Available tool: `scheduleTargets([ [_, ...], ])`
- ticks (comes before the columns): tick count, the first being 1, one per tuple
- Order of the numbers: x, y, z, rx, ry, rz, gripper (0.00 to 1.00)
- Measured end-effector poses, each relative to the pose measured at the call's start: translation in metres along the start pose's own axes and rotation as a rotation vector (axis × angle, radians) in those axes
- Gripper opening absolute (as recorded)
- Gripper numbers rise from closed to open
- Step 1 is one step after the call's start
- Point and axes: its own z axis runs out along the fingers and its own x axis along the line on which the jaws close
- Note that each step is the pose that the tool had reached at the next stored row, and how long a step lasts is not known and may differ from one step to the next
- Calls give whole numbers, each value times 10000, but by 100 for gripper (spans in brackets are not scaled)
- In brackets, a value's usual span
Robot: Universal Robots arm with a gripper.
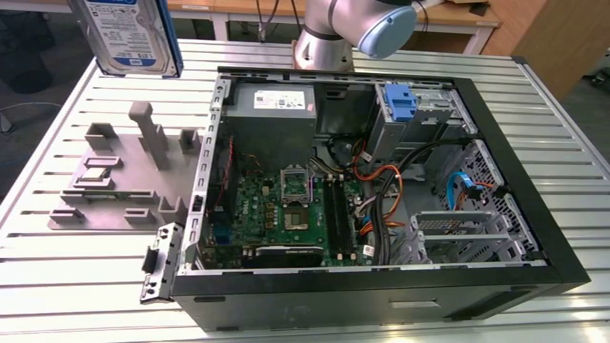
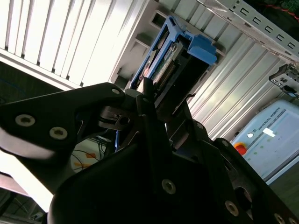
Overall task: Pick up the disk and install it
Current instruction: 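Pick up the disk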
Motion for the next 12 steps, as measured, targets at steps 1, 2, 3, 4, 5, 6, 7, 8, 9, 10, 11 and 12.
scheduleTargets([
  [1,-1,-24,-2,-1,1,0,35],
  [2,-1,-47,-2,0,0,0,35],
  [3,-2,-68,-3,0,0,0,35],
  [4,-2,-85,-4,-1,1,0,35],
  [5,-3,-100,-4,0,0,0,35],
  [6,-3,-114,-5,0,0,1,35],
  [7,-4,-132,-6,0,0,0,35],
  [8,-4,-154,-7,-1,0,0,35],
  [9,-5,-177,-8,-1,1,0,35],
  [10,-5,-200,-9,-1,0,-1,35],
  [11,-6,-225,-10,0,0,0,35],
  [12,-7,-249,-11,-1,0,0,35],
])
